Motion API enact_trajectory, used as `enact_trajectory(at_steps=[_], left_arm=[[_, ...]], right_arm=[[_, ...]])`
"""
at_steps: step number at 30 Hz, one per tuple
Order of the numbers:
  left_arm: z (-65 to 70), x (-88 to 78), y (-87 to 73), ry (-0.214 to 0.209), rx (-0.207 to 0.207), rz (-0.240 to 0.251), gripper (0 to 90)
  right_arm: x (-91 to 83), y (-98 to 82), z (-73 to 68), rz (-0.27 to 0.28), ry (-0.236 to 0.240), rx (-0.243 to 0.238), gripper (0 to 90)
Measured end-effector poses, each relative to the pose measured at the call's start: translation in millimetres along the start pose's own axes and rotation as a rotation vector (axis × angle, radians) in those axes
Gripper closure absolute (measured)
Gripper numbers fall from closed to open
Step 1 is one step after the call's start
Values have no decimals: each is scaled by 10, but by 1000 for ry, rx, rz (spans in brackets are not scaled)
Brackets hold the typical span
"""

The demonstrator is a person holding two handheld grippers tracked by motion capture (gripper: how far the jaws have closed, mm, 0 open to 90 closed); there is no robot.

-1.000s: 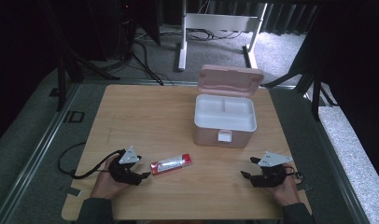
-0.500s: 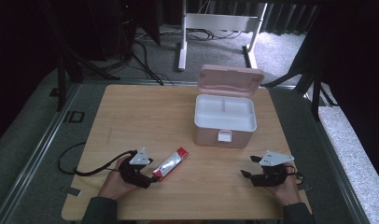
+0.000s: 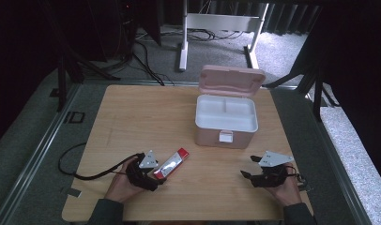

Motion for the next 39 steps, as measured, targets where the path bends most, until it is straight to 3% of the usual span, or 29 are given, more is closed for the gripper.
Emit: enact_trajectory(at_steps=[4, 7, 16, 21, 26, 30, 32, 34, 39], left_arm=[[-53, 46, -8, -40, -2, -11, 437], [-88, 82, 4, -60, 2, -11, 488], [-81, 202, 181, -99, 79, -25, 497], [69, 325, 397, -159, 133, 2, 498], [266, 396, 516, -225, 196, 23, 495], [151, 364, 460, -124, 168, 20, 422], [36, 325, 418, -50, 125, 13, 418], [-13, 276, 406, -44, 91, 44, 408], [-38, 205, 354, -14, 101, 36, 393]], right_arm=[[-5, 32, -4, 1, 0, -11, 306], [-2, 45, -19, 1, 2, -18, 307], [11, 71, -70, -2, 10, -35, 312], [32, 143, -141, -4, 23, -62, 315], [96, 243, -241, -5, 50, -96, 314], [184, 332, -375, -8, 89, -123, 314], [258, 366, -453, -19, 102, -148, 313], [351, 398, -538, -32, 126, -164, 313], [603, 455, -807, -64, 172, -192, 312]])
Point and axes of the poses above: each handheld gripper's, and its own axes: x roughly forward along the jaws, y roughly out of its top, z roughly to its right, the point moved 8 cm from there along x, roughly forward along the jaws, and after that the axes turned 13 degrees about x, right-handed, at the moved point
